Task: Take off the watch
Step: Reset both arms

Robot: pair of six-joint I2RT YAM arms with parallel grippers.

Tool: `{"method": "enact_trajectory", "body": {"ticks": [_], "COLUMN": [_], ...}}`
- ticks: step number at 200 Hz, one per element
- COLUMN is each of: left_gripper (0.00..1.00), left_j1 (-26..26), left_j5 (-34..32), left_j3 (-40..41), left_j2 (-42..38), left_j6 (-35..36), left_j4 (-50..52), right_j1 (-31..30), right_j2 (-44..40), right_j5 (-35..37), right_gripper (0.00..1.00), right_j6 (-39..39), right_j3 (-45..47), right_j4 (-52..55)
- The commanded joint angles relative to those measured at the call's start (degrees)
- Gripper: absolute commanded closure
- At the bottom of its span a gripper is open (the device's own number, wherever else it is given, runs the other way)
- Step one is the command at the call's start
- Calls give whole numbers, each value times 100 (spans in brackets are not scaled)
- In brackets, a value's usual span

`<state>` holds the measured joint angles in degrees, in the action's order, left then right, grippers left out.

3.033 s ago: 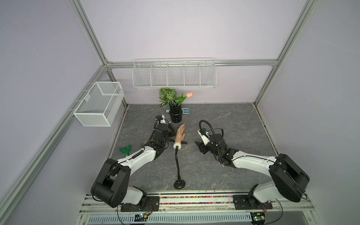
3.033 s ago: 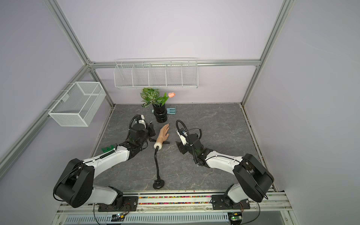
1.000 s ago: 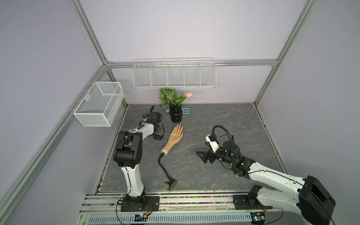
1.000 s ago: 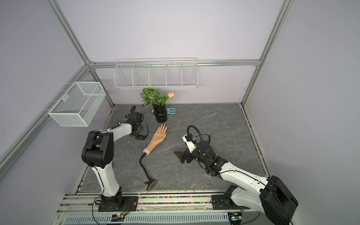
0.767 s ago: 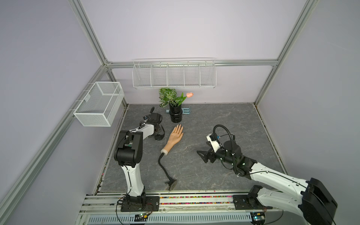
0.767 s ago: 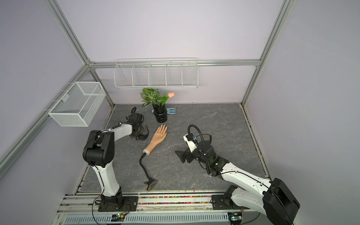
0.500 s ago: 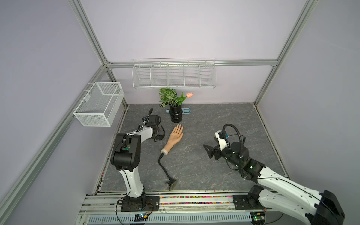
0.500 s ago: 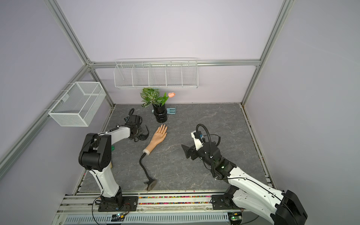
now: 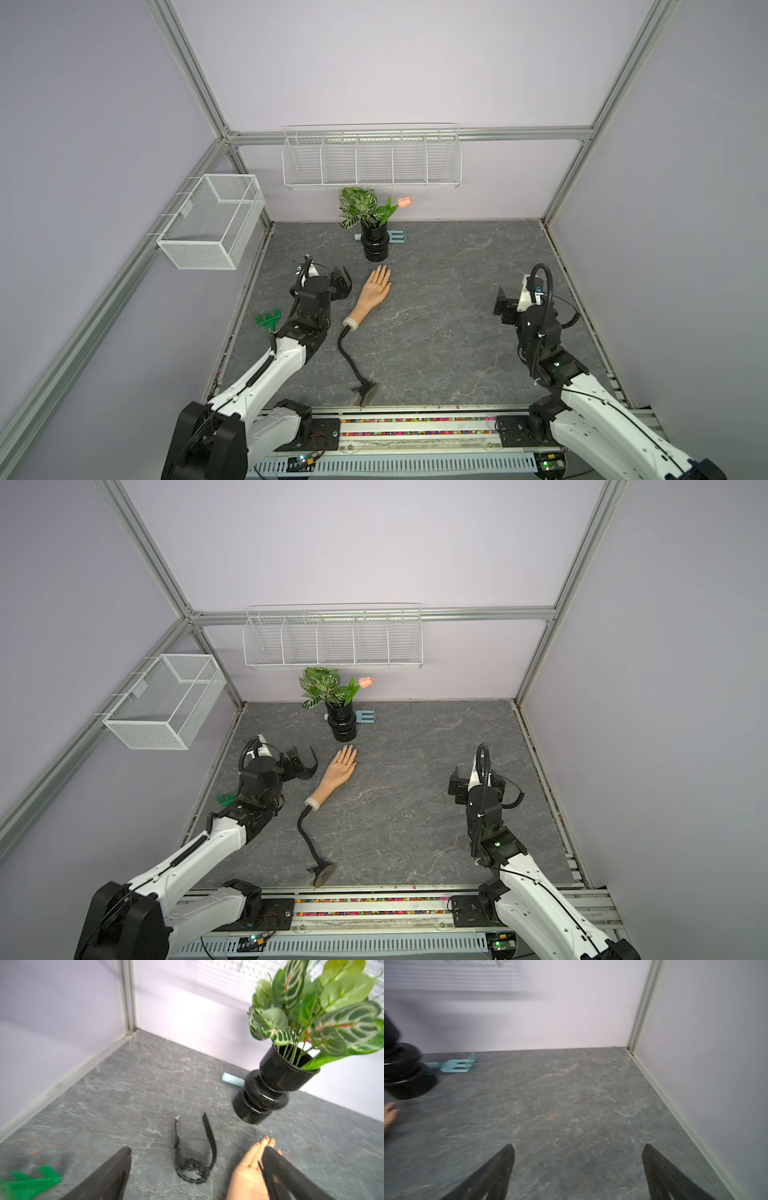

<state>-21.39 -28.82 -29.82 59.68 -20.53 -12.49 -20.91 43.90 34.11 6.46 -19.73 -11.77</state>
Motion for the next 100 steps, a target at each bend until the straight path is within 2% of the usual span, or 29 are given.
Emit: {"method": "enact_trajectory", "body": {"ticks": [1,18,29,43,57,87,100], "left_gripper": [0,0,0,0,0,0,0], "left_j1": [80,360,525,637,902,1387,1724], "left_j5": [-1002,-1003,-795,-1003,-972,-381,608], "left_j3": [783,933,1033,1373,1701,2055,2119], "left_j2": [-315,-576,-707,-686,-505,155,371], "left_j6": [901,758,1169,1485,1619,1672,1642], "left_j4": [-974,-945,-955,-1524,-2121,-3006,-3418], "right_j1": [435,748,886,1198,1280,1343,1352], "right_j2": [376,753,1045,1567,1967,2903,3235], "right_j5": [384,515,447,312,118,-8,-92], "right_gripper": [7,9,10,11,10,11,11], "right_j6": [-105,-182,-163,-205,-407,-847,-970], "right_j3": [230,390,491,574,322,24,-57], "right_j4": [-428,-867,-1168,-1679,-1698,-2529,-2932]}}
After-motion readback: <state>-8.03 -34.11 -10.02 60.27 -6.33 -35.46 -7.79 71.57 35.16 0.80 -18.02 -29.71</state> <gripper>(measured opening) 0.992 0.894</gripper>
